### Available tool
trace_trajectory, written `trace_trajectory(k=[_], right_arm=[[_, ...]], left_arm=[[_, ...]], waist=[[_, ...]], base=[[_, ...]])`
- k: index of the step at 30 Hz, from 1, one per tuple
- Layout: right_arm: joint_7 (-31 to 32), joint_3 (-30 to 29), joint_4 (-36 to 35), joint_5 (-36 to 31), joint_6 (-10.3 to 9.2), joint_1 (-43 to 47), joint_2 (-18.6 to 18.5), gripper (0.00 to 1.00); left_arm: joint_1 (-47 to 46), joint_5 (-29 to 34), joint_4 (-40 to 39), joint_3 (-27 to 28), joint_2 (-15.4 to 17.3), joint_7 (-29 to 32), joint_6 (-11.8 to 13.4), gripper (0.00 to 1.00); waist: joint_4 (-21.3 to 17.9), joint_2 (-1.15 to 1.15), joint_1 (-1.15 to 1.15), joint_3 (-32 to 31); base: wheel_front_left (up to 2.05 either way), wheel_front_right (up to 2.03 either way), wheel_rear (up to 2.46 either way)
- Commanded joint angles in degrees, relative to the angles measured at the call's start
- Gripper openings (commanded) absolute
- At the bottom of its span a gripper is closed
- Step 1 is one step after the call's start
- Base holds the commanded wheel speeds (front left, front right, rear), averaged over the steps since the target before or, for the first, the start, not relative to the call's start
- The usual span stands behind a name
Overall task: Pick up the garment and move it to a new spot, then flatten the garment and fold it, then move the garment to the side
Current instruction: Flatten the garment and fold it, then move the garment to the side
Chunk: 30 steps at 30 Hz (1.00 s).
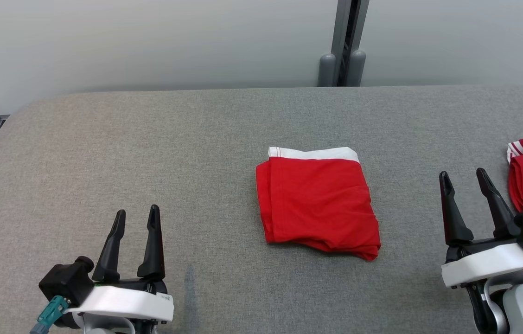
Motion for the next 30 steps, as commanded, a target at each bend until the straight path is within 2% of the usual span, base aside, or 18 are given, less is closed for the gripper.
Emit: trace_trajectory(k=[1, 30], right_arm=[[-0.23, -0.11, -0.32, -0.52, 0.0, 0.7, 0.19, 1.0], [-0.24, -0.06, 1.34, -1.86, 0.0, 0.59, 1.62, 1.0]], left_arm=[[0.01, 0.48, 0.03, -0.04, 0.29, -0.05, -0.25, 1.0], [0.19, 0.81, 0.64, -1.07, 0.27, -0.05, 0.0, 1.0]], waist=[[-0.06, 0.0, 0.0, 0.09], [0.26, 0.0, 0.0, 0.14]], base=[[0.0, 0.0, 0.0], [0.0, 0.0, 0.0]])
